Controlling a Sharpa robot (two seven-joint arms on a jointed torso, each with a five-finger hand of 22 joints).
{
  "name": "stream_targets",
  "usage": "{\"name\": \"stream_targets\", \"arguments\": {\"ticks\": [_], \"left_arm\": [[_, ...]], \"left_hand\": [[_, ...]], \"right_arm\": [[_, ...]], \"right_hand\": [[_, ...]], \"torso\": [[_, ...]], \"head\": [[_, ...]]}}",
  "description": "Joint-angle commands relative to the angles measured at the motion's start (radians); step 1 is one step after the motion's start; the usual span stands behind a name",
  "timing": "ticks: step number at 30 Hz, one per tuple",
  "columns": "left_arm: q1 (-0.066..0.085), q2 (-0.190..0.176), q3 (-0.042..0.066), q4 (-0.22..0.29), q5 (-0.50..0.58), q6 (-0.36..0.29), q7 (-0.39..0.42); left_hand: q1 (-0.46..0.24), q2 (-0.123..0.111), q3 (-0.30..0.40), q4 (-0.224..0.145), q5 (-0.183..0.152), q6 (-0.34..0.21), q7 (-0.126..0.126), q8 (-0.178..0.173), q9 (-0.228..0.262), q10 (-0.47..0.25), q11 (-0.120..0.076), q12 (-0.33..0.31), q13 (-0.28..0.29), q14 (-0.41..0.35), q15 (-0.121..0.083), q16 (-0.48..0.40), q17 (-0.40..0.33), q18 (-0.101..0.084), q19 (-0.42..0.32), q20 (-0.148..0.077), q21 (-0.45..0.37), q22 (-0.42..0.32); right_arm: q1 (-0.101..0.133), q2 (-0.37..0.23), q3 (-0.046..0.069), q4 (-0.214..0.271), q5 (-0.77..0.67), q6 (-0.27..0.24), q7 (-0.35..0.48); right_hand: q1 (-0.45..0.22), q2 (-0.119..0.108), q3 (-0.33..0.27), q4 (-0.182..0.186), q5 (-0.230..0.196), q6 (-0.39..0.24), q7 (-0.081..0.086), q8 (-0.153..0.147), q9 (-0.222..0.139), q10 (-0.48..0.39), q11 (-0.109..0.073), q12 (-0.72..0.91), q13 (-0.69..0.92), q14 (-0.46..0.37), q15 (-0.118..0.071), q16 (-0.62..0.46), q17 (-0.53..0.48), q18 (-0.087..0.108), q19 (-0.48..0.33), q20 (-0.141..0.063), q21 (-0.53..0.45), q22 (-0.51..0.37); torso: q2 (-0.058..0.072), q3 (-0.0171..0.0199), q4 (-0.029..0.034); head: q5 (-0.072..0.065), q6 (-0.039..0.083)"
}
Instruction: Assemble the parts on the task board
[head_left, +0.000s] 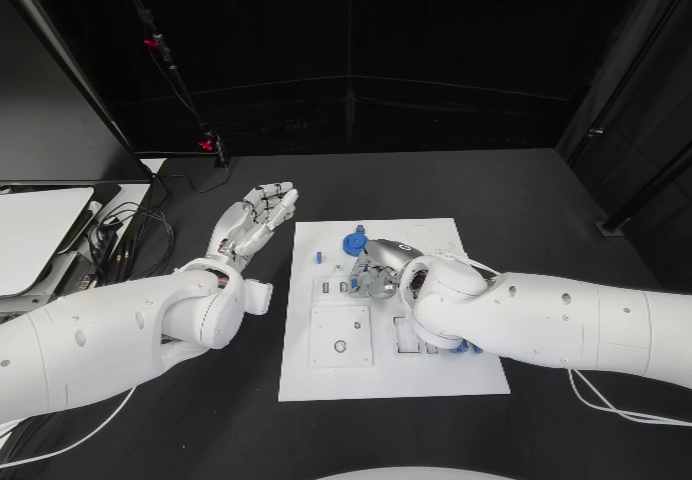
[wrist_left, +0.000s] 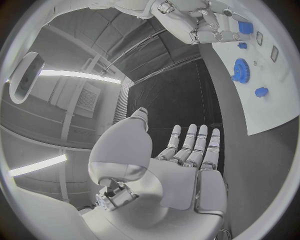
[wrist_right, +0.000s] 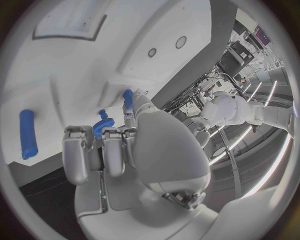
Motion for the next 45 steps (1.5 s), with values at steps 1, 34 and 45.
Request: {"name": "stream_targets", "arguments": {"ticks": [1,34,45], "left_arm": [[0.001,0.002,0.001,0.0,-0.006,0.002,0.229],[0.001,0.002,0.0,-0.001,-0.006,0.007,0.221],[0.001,0.002,-0.001,-0.001,-0.006,0.011,0.22]], "left_hand": [[-0.002,0.007,-0.002,-0.002,0.005,0.007,0.17,0.003,-0.001,0.008,0.001,0.006,0.0,0.009,0.0,0.004,0.002,-0.008,-0.007,-0.003,0.006,0.001],[0.0,0.009,-0.003,-0.002,0.006,0.006,0.17,0.0,-0.002,0.008,0.001,0.006,0.0,0.009,0.0,0.003,0.001,-0.008,-0.008,-0.003,0.006,0.001],[0.001,0.01,-0.004,-0.002,0.006,0.007,0.17,0.004,-0.002,0.008,0.0,0.006,0.0,0.009,0.0,0.004,0.002,-0.008,-0.009,-0.003,0.006,0.001]], "right_arm": [[-0.001,0.002,-0.002,-0.004,-0.012,-0.002,-0.002],[-0.001,0.002,-0.002,-0.011,-0.021,-0.007,0.018],[-0.002,-0.003,-0.002,-0.007,-0.032,-0.08,0.059]], "right_hand": [[-0.002,0.004,0.001,-0.006,0.005,-0.003,0.005,-0.004,-0.001,0.106,0.005,0.003,0.263,0.106,0.009,0.002,0.263,-0.007,0.105,0.005,0.003,0.263],[-0.06,-0.151,-0.022,0.032,-0.023,-0.111,0.021,-0.033,-0.004,0.106,0.022,0.003,0.263,0.106,0.026,0.002,0.263,-0.007,0.105,0.027,0.003,0.263],[-0.096,-0.196,-0.155,0.085,-0.021,-0.186,0.015,-0.032,-0.004,0.106,0.009,0.003,0.263,0.106,0.013,0.002,0.263,-0.007,0.105,0.016,0.003,0.263]], "torso": [[0.0,0.0005,0.0012],[-0.001,-0.0002,-0.0005],[0.0,0.0001,-0.0006]], "head": [[-0.001,0.0],[-0.001,-0.002],[-0.001,0.003]]}}
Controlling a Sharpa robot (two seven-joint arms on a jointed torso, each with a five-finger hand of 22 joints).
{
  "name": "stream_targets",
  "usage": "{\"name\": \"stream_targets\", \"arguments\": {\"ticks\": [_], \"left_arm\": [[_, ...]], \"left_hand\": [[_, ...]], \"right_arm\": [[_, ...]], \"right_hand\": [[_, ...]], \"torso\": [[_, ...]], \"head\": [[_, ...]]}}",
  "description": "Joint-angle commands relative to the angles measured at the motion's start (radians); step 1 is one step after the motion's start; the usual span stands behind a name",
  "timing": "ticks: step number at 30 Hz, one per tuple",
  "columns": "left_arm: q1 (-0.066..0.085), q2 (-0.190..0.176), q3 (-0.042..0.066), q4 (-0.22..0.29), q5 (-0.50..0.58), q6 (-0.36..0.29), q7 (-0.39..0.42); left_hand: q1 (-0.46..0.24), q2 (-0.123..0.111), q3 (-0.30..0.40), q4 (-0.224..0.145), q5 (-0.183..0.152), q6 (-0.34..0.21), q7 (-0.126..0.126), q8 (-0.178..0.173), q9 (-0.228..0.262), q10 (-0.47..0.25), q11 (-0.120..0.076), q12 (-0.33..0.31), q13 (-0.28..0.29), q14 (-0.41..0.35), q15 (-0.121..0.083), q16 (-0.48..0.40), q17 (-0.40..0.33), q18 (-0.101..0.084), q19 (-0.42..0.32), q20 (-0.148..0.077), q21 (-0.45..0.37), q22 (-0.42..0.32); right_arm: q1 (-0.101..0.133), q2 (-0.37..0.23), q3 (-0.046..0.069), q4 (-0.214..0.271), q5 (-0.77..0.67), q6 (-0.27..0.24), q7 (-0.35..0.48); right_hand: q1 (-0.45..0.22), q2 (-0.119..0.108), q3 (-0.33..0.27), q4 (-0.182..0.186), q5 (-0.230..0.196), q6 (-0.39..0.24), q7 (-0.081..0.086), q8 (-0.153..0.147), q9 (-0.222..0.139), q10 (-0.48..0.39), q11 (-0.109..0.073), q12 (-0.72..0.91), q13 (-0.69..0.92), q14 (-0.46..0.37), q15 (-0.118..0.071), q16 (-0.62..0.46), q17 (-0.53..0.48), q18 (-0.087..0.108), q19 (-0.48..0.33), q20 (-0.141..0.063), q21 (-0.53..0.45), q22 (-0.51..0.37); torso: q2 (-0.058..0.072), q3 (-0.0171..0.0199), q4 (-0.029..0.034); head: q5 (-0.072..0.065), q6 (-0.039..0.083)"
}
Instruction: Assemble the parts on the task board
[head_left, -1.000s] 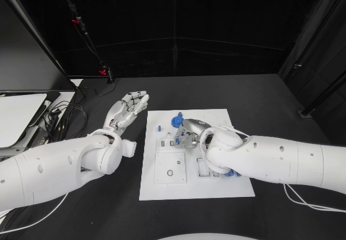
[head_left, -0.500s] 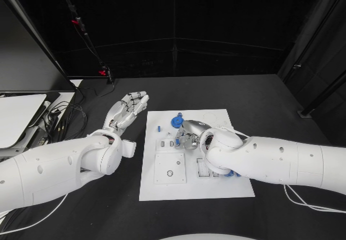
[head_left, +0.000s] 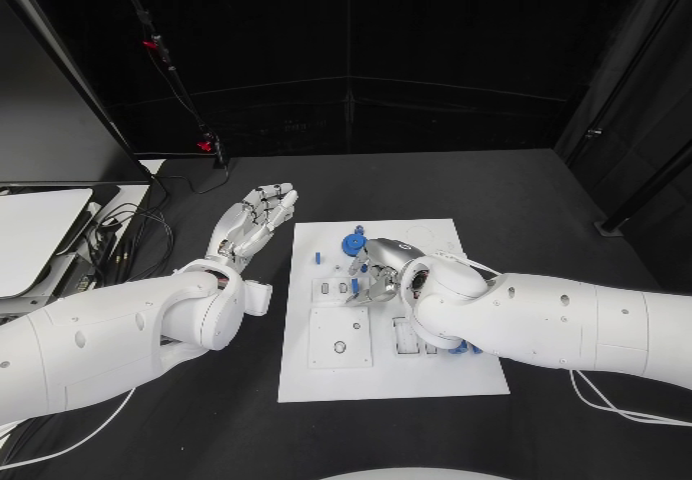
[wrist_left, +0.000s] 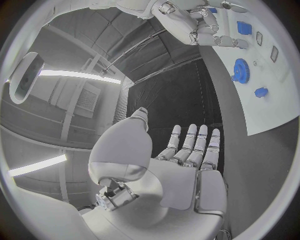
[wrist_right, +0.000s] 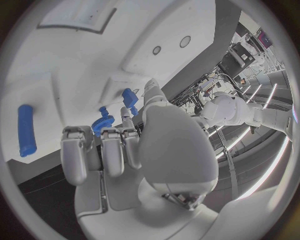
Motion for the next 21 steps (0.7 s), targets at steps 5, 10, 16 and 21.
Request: {"name": "stream_targets", "arguments": {"ticks": [5,10,16,21], "left_arm": [[0.002,-0.003,0.0,0.001,-0.006,0.017,0.211],[0.002,-0.014,-0.005,0.002,-0.041,0.021,0.16],[0.004,-0.033,-0.007,0.009,-0.198,-0.006,0.011],[0.025,-0.046,-0.007,0.013,-0.362,0.029,-0.144]], "left_hand": [[0.007,0.011,-0.007,-0.002,0.01,0.011,0.17,0.006,-0.002,0.015,0.0,0.01,0.001,0.015,-0.001,0.009,0.002,-0.007,0.004,0.0,0.012,0.006],[0.021,0.017,-0.041,-0.001,0.014,0.027,0.169,0.016,-0.008,0.101,-0.009,0.049,0.004,0.09,-0.016,0.05,0.006,0.015,0.198,-0.002,0.132,0.089],[0.026,-0.002,-0.102,-0.003,0.063,0.186,0.134,0.051,0.01,0.399,-0.065,0.205,0.081,0.42,-0.098,0.214,0.08,0.094,0.447,-0.016,0.319,0.176],[0.037,-0.011,-0.134,-0.004,0.099,0.279,0.065,0.006,0.01,0.738,-0.144,0.454,0.292,0.747,-0.195,0.44,0.232,0.092,0.648,-0.11,0.576,0.322]], "right_arm": [[0.001,-0.03,0.001,0.032,0.006,-0.199,0.116],[0.005,-0.098,0.002,0.085,0.133,-0.332,0.263],[0.025,-0.208,0.002,0.143,0.45,-0.409,0.539],[0.035,-0.274,0.002,0.151,0.757,-0.365,0.728]], "right_hand": [[-0.063,-0.003,-0.036,0.002,-0.001,-0.019,0.006,0.001,0.002,0.102,-0.009,0.003,0.263,0.106,-0.013,0.002,0.263,-0.007,0.104,-0.012,0.003,0.263],[-0.125,0.037,-0.005,0.0,0.003,-0.018,0.02,0.002,0.003,0.102,-0.004,0.003,0.263,0.106,-0.008,0.002,0.263,-0.007,0.104,-0.008,0.003,0.263],[-0.112,0.103,0.017,-0.007,0.025,-0.018,0.031,0.005,0.004,0.102,0.011,0.003,0.263,0.106,0.007,0.002,0.263,0.001,0.081,0.005,-0.022,0.247],[-0.104,0.147,0.007,-0.011,0.066,-0.025,0.036,0.004,0.003,0.102,0.017,0.003,0.263,0.106,0.014,0.002,0.263,0.006,0.067,0.012,-0.037,0.238]], "torso": [[0.001,0.0021,0.0003],[-0.003,0.0013,0.0004],[-0.008,0.004,0.0007],[-0.011,0.0062,-0.0021]], "head": [[0.004,0.002],[0.012,0.001],[0.02,0.0],[0.026,-0.002]]}}
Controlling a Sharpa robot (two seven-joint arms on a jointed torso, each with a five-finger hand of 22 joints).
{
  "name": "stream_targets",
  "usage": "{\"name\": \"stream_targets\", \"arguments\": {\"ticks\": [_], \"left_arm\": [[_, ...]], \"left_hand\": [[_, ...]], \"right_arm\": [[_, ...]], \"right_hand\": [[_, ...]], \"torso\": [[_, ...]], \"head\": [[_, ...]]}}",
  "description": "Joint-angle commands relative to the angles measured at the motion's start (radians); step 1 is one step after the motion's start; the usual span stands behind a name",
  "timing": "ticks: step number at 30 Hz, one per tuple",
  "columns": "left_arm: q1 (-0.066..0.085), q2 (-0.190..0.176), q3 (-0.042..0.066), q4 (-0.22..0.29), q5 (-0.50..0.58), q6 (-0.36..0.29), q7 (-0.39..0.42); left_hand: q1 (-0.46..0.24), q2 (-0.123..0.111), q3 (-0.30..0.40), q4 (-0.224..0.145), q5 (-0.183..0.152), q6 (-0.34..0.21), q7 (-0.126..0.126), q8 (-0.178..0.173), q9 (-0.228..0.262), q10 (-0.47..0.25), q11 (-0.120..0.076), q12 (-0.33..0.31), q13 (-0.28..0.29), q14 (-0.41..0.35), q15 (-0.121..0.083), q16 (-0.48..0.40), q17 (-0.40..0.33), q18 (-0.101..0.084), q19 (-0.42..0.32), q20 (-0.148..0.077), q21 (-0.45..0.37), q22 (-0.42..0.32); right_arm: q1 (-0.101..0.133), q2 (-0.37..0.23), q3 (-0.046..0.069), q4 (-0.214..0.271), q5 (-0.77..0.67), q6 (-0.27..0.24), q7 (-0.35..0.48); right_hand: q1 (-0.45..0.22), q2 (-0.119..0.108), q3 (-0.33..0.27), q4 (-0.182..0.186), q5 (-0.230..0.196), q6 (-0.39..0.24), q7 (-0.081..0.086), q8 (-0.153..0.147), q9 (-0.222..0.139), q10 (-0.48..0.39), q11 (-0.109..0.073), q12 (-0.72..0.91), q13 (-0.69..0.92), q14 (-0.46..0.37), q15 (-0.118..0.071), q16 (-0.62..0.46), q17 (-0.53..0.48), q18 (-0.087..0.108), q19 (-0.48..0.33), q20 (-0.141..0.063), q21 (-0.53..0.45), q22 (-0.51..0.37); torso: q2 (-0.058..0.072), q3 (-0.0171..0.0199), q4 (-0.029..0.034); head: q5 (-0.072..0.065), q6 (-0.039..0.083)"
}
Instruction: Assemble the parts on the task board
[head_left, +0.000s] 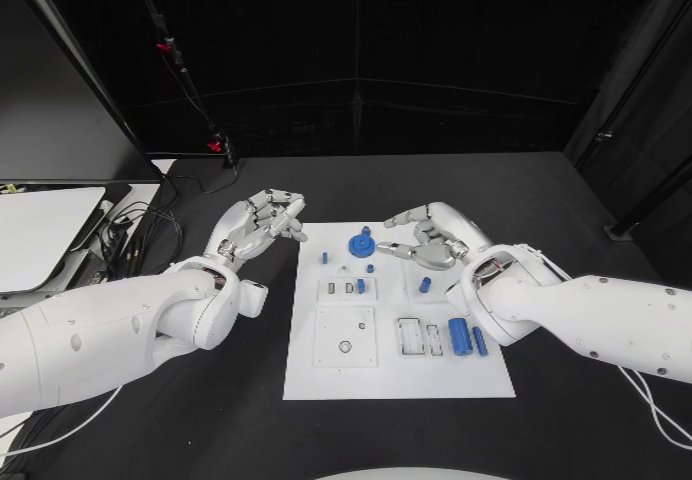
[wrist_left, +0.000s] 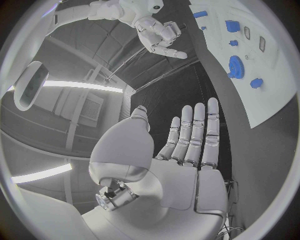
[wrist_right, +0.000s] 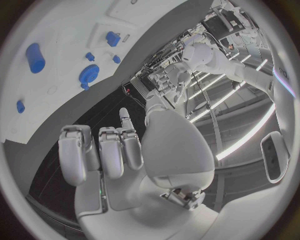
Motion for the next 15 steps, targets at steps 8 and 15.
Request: {"name": "stream_targets", "arguments": {"ticks": [8,15], "left_arm": [[0.071,-0.022,0.001,0.025,-0.378,0.101,-0.312],[0.123,-0.013,0.002,0.023,-0.489,0.299,-0.557]], "left_hand": [[0.033,-0.012,-0.022,0.008,0.018,0.163,0.028,-0.034,0.023,0.781,-0.047,0.445,1.302,0.8,-0.062,0.475,1.32,-0.166,0.7,-0.056,0.932,1.139],[-0.023,-0.048,-0.002,0.003,-0.005,0.248,0.009,-0.043,0.055,0.781,-0.058,0.445,1.302,0.8,-0.061,0.475,1.32,-0.173,0.732,-0.044,0.946,1.173]], "right_arm": [[0.006,-0.083,0.0,-0.002,0.647,0.053,0.358],[0.007,-0.096,-0.001,-0.013,0.702,0.086,0.363]], "right_hand": [[-0.044,0.037,-0.055,0.0,0.033,0.014,0.001,0.018,0.004,0.106,0.007,0.003,0.263,0.106,0.008,0.002,0.263,0.011,0.056,0.011,-0.02,0.23],[-0.059,0.048,-0.075,0.0,0.037,0.009,0.003,0.018,0.003,0.106,0.013,0.003,0.263,0.106,0.01,0.002,0.263,0.015,0.045,0.012,-0.032,0.224]], "torso": [[-0.013,0.0098,-0.0104],[-0.013,0.0093,-0.0093]], "head": [[0.02,-0.013],[0.016,-0.015]]}}
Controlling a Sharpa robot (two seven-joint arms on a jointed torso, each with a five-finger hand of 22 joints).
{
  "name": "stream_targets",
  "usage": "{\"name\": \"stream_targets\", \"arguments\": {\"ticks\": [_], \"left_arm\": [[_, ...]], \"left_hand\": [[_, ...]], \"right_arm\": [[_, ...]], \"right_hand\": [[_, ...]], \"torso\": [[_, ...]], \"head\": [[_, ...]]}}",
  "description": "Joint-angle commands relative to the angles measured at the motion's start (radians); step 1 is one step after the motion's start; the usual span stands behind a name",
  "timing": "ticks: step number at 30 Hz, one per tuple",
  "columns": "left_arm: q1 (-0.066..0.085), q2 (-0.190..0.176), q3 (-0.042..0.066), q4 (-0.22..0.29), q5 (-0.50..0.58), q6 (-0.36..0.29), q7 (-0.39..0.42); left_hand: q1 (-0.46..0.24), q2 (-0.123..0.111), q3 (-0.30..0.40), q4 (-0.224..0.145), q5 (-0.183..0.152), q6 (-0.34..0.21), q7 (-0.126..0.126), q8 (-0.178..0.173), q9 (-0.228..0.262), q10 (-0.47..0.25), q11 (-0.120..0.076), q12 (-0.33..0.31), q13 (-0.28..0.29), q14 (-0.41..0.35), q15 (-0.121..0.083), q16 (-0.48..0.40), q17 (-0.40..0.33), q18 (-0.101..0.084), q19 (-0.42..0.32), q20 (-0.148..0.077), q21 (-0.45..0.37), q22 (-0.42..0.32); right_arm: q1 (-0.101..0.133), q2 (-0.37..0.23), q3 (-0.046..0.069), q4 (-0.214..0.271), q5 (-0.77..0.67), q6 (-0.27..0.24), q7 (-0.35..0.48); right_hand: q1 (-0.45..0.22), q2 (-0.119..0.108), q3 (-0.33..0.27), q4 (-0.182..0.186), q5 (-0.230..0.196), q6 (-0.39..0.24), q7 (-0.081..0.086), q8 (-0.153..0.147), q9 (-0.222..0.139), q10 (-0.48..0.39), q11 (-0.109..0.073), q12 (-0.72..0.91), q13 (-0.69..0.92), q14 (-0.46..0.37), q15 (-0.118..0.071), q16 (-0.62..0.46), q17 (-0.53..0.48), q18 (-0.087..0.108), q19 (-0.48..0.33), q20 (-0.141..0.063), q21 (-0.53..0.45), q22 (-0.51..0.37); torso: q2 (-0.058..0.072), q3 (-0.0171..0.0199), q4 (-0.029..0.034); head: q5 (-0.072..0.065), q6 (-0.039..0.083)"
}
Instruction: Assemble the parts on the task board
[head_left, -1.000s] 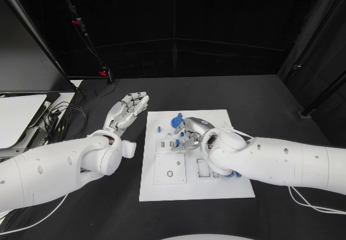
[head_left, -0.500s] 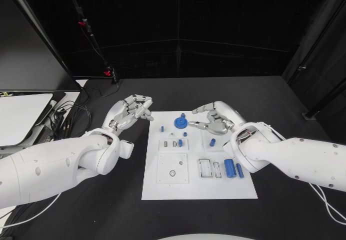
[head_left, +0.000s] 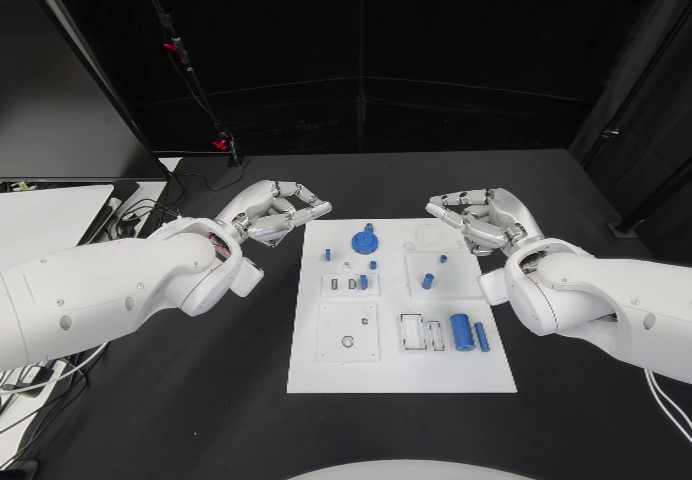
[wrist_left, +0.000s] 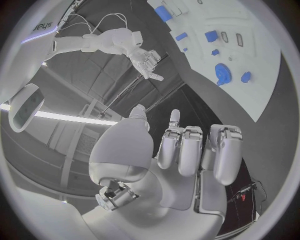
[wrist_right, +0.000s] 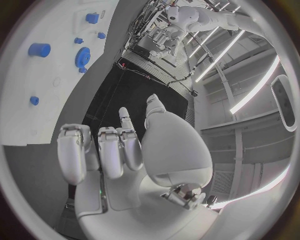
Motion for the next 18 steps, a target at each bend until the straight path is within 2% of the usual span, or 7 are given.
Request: {"name": "stream_targets", "arguments": {"ticks": [1,3,4,9,11,15,18], "left_arm": [[0.017,0.017,0.001,-0.007,-0.129,0.2,-0.251],[0.025,0.033,0.001,-0.017,-0.143,0.265,-0.329],[0.029,0.045,0.001,-0.027,-0.149,0.317,-0.381],[0.035,0.091,0.001,-0.06,-0.159,0.445,-0.517],[0.036,0.109,0.001,-0.071,-0.161,0.474,-0.547],[0.035,0.138,0.001,-0.09,-0.162,0.511,-0.578],[0.035,0.16,0.001,-0.105,-0.163,0.536,-0.597]], "left_hand": [[-0.032,-0.017,0.021,0.003,-0.012,0.016,-0.007,0.016,0.022,0.106,-0.012,0.003,0.263,0.107,-0.008,0.001,0.263,-0.006,0.104,0.002,0.003,0.263],[-0.066,-0.024,0.032,0.003,0.002,0.025,-0.014,0.051,0.057,0.106,-0.017,0.003,0.263,0.107,-0.012,0.001,0.263,-0.006,0.104,-0.002,0.003,0.263],[-0.087,-0.023,0.041,0.006,0.017,0.029,-0.02,0.081,0.087,0.106,-0.023,0.003,0.263,0.107,-0.017,0.001,0.263,-0.006,0.104,-0.005,0.003,0.263],[-0.116,-0.008,0.053,0.002,-0.007,0.06,-0.039,0.131,0.147,0.106,-0.038,0.003,0.263,0.107,-0.031,0.001,0.263,-0.006,0.104,-0.017,0.003,0.263],[-0.076,-0.002,0.068,0.001,0.02,0.038,-0.042,0.152,0.18,0.106,-0.043,0.003,0.263,0.107,-0.036,0.001,0.263,-0.006,0.104,-0.023,0.003,0.263],[-0.073,0.007,0.067,0.002,0.028,0.018,-0.045,0.178,0.224,0.106,-0.046,0.003,0.263,0.107,-0.039,0.001,0.263,-0.006,0.104,-0.028,0.003,0.263],[-0.091,0.028,0.062,0.002,0.027,0.03,-0.052,0.2,0.257,0.106,-0.053,0.003,0.263,0.107,-0.044,0.001,0.263,-0.006,0.104,-0.031,0.003,0.263]], "right_arm": [[0.002,0.0,0.0,-0.004,0.109,0.049,0.052],[0.002,0.001,0.0,-0.009,0.113,0.061,0.047],[0.002,0.003,0.0,-0.013,0.114,0.068,0.042],[0.002,0.009,-0.001,-0.029,0.117,0.084,0.028],[0.002,0.012,-0.001,-0.036,0.117,0.086,0.022],[0.001,0.015,-0.001,-0.045,0.117,0.086,0.013],[0.001,0.017,-0.002,-0.051,0.117,0.085,0.006]], "right_hand": [[-0.011,0.006,-0.007,0.001,0.005,0.0,0.003,0.004,-0.001,0.106,0.011,0.003,0.263,0.104,0.009,0.002,0.263,0.016,0.04,0.009,-0.008,0.223],[-0.013,0.013,-0.013,0.0,0.006,0.015,0.005,0.012,0.002,0.106,0.015,0.003,0.263,0.104,0.013,0.002,0.263,0.017,0.037,0.012,-0.011,0.221],[-0.013,0.02,-0.019,0.0,0.006,0.03,0.008,0.021,0.004,0.106,0.019,0.003,0.263,0.104,0.017,0.002,0.263,0.018,0.035,0.015,-0.014,0.22],[-0.014,0.023,-0.023,-0.001,0.006,0.036,0.01,0.023,0.005,0.106,0.022,0.003,0.263,0.104,0.019,0.002,0.263,0.017,0.035,0.017,-0.013,0.22],[-0.014,0.023,-0.024,-0.001,0.005,0.037,0.011,0.024,0.005,0.106,0.022,0.003,0.263,0.104,0.019,0.002,0.263,0.017,0.035,0.018,-0.013,0.221],[-0.014,0.025,-0.025,0.0,0.005,0.038,0.011,0.024,0.005,0.106,0.023,0.003,0.263,0.104,0.02,0.002,0.263,0.017,0.037,0.018,-0.011,0.222],[-0.014,0.025,-0.025,0.0,0.005,0.039,0.012,0.025,0.005,0.106,0.023,0.003,0.263,0.104,0.02,0.002,0.263,0.017,0.038,0.018,-0.011,0.222]], "torso": [[0.001,-0.0005,0.0027],[0.003,-0.0011,0.0028],[0.003,-0.0025,0.0013],[0.005,-0.005,-0.0028],[0.005,-0.0055,-0.0058],[0.007,-0.0066,-0.0036],[0.004,-0.0051,-0.0039]], "head": [[-0.006,0.002],[-0.007,0.002],[-0.005,0.002],[-0.006,-0.001],[-0.003,-0.002],[-0.003,-0.001],[-0.004,-0.004]]}}
